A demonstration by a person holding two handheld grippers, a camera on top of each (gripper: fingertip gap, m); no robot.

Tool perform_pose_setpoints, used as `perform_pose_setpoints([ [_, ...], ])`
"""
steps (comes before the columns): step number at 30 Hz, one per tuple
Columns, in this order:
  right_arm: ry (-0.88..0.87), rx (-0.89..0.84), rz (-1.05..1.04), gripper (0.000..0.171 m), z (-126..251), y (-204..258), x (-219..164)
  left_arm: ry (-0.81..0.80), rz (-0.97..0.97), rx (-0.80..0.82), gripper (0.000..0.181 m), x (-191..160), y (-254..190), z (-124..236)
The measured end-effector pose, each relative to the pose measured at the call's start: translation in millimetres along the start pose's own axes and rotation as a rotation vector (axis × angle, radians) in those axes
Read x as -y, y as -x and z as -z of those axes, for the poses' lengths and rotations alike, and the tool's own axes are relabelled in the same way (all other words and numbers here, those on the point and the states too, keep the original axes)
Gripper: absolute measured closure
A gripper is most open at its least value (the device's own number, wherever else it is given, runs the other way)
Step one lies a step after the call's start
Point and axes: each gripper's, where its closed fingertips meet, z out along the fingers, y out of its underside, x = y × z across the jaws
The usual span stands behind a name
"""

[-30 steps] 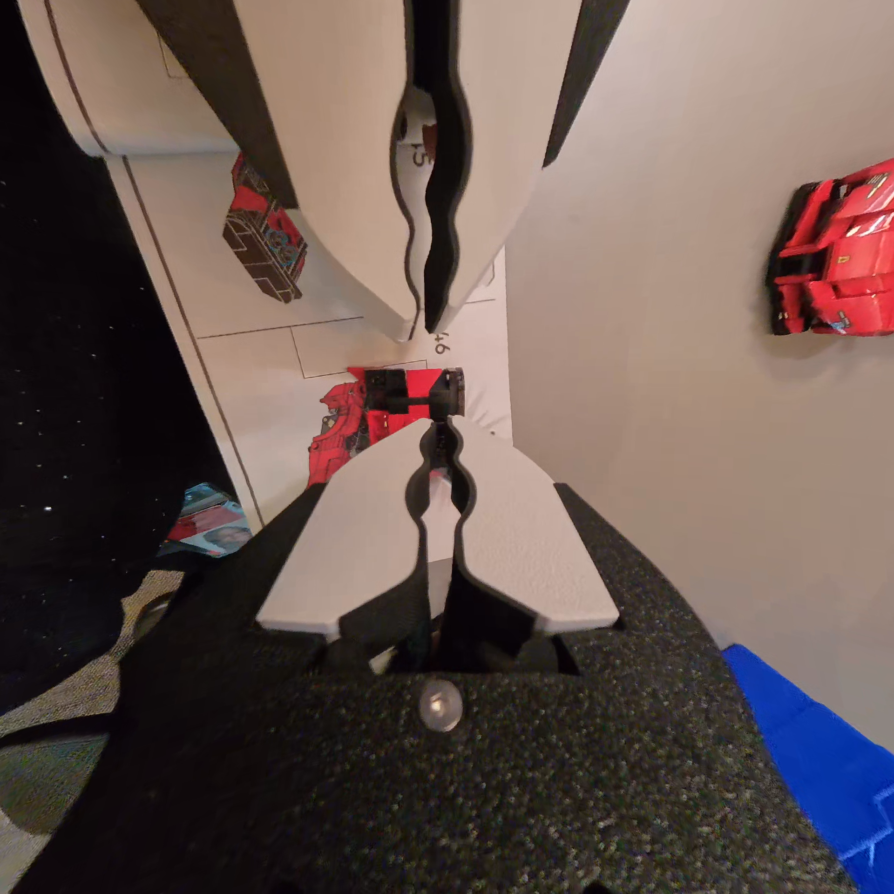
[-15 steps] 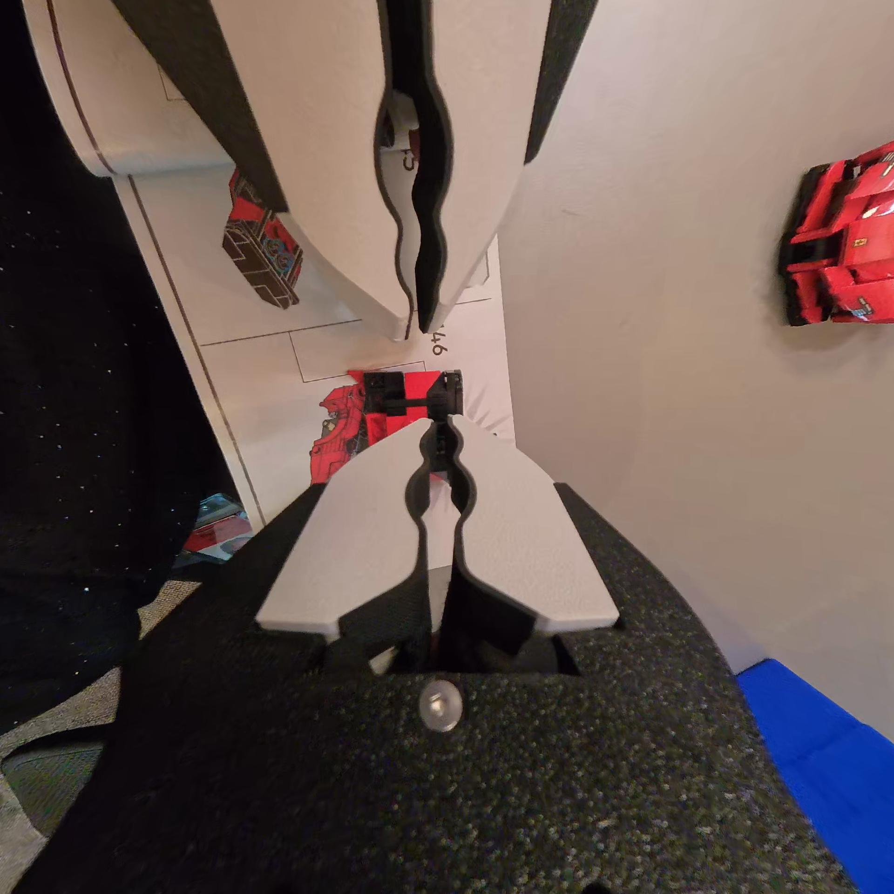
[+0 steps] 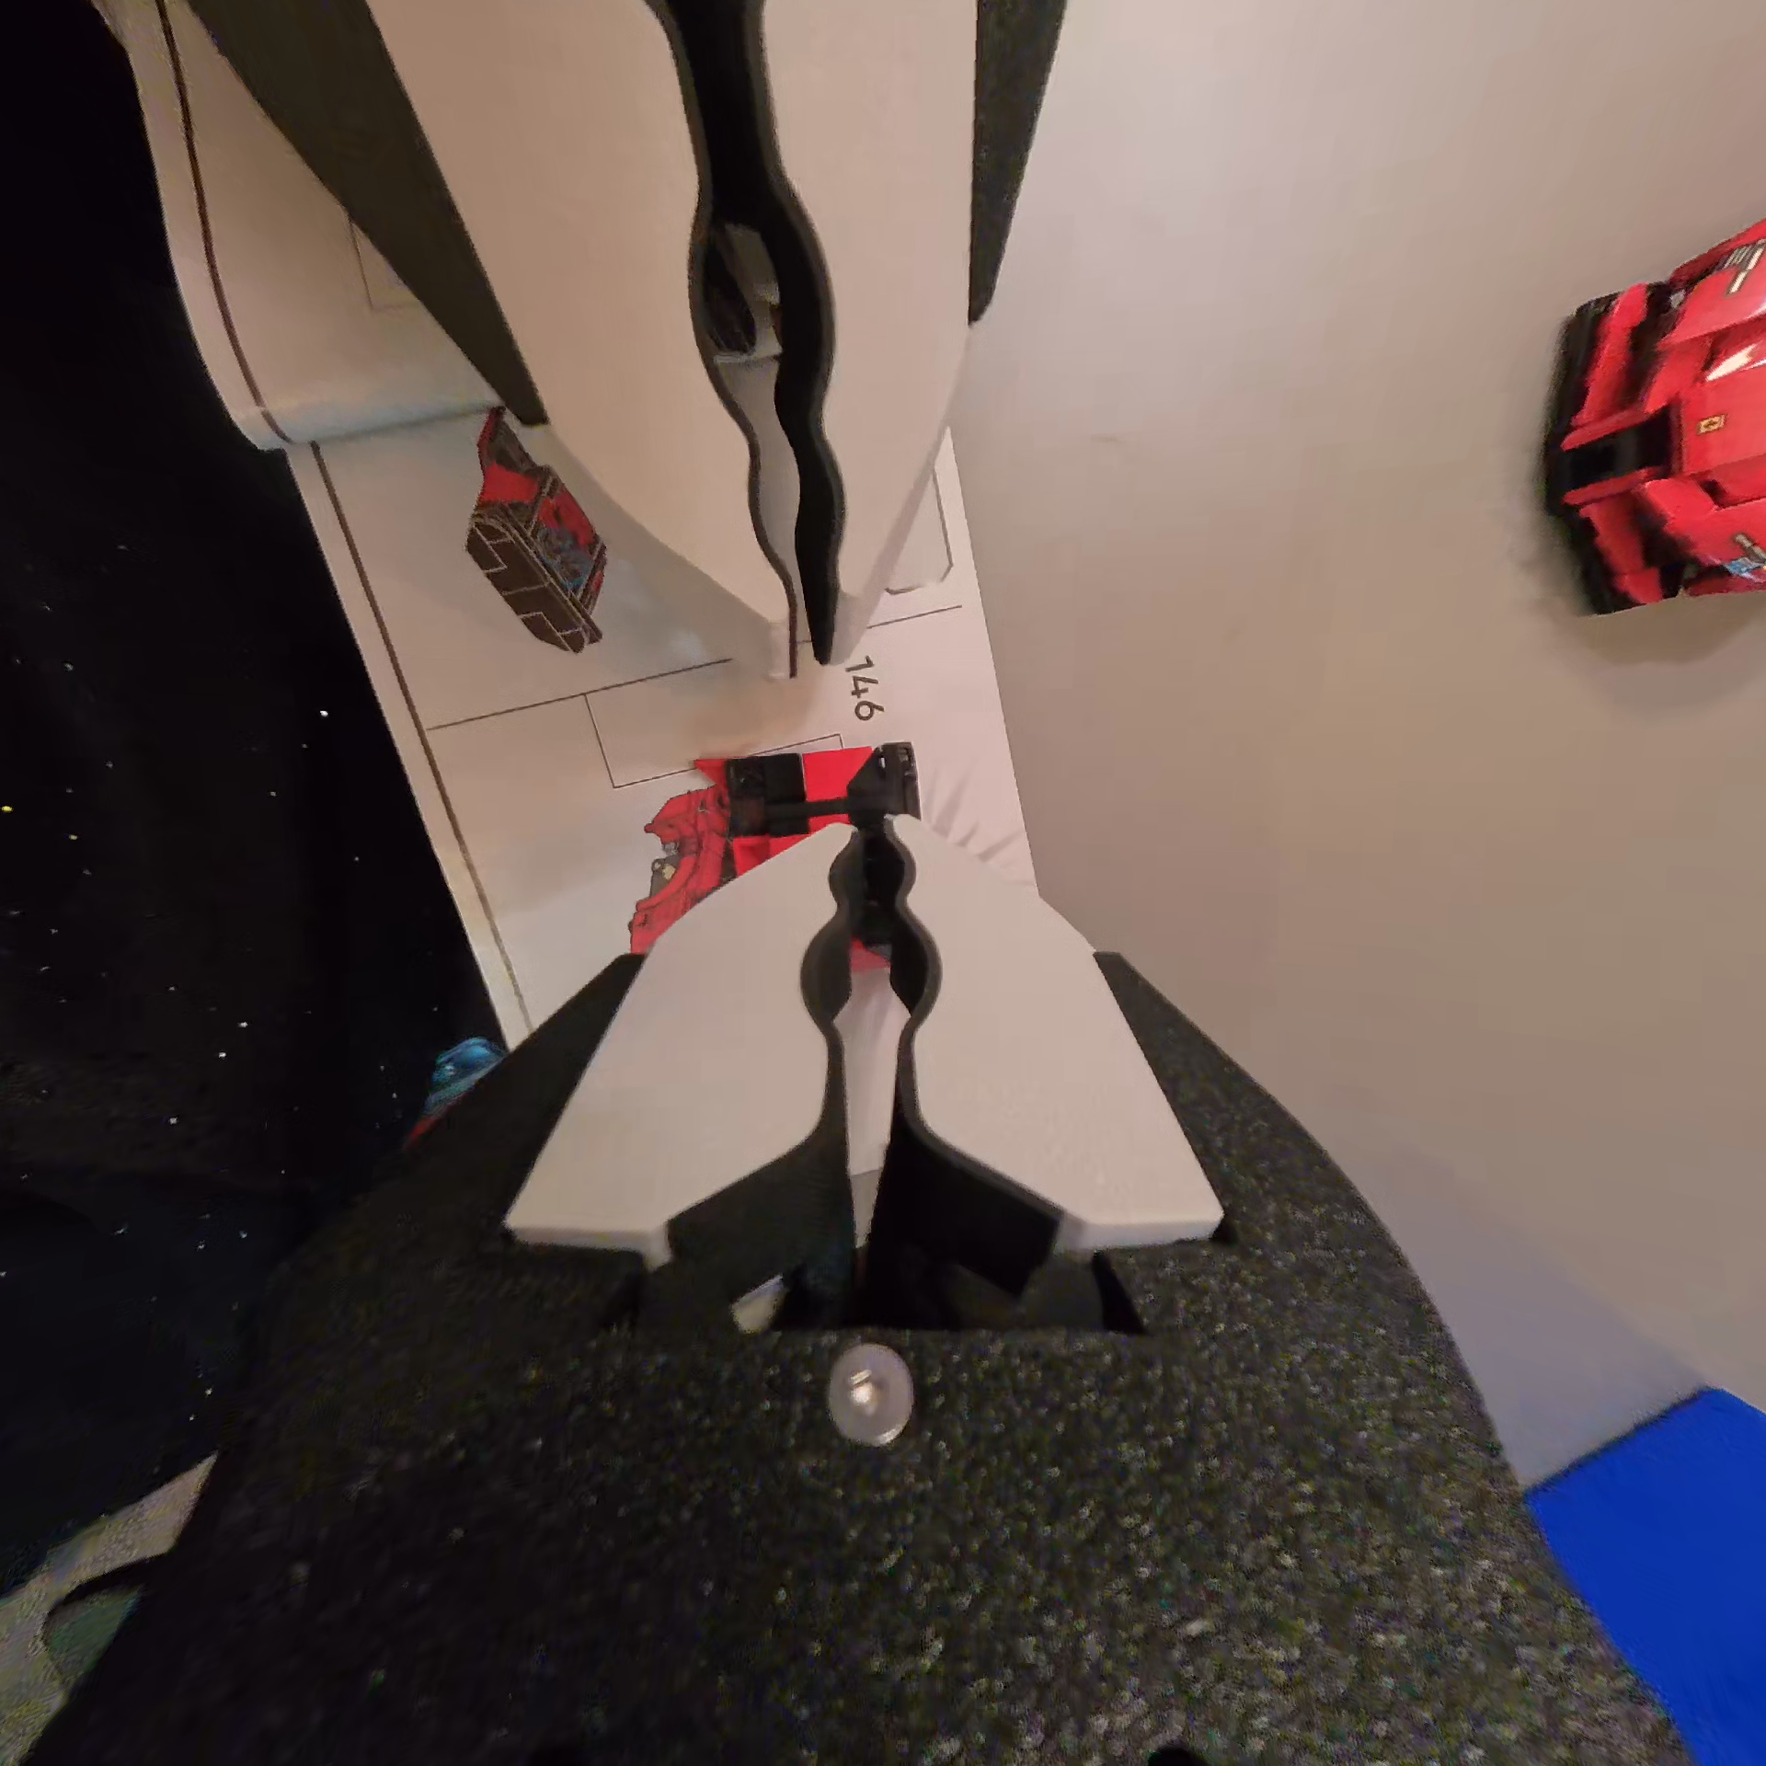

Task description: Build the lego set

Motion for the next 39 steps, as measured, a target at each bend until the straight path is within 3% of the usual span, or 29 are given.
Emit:
perform_pose_setpoints([
  [7,-0.089,0.037,-0.093,0.168,0,0,-1,0.013,0.012,-0.006,0.177,-2,0,-1],
  [18,-0.062,0.130,-0.185,0.168,-1,-2,-3,0.022,0.015,-0.005,0.177,-3,0,-2],
  [25,-0.044,0.085,-0.062,0.169,-1,2,-1,0.031,0.024,-0.017,0.177,-4,-1,-2],
  [26,-0.039,0.075,-0.047,0.167,0,3,-1,0.039,0.026,-0.021,0.177,-5,-1,-3],
  [28,-0.041,0.090,-0.037,0.146,3,5,-1,0.046,0.026,-0.019,0.177,-6,-1,-3],
  [30,-0.043,0.083,-0.027,0.146,10,3,-4,0.047,0.025,-0.018,0.177,-6,-1,-4],
  [34,-0.070,0.097,-0.044,0.148,21,3,-5,0.048,0.026,-0.019,0.177,-6,-1,-4],
  [37,-0.087,0.010,-0.047,0.169,23,-10,-4,0.050,0.029,-0.021,0.177,-6,-1,-4],
  [39,-0.072,0.023,-0.053,0.171,19,-8,-3,0.052,0.031,-0.023,0.177,-7,-1,-4],
])
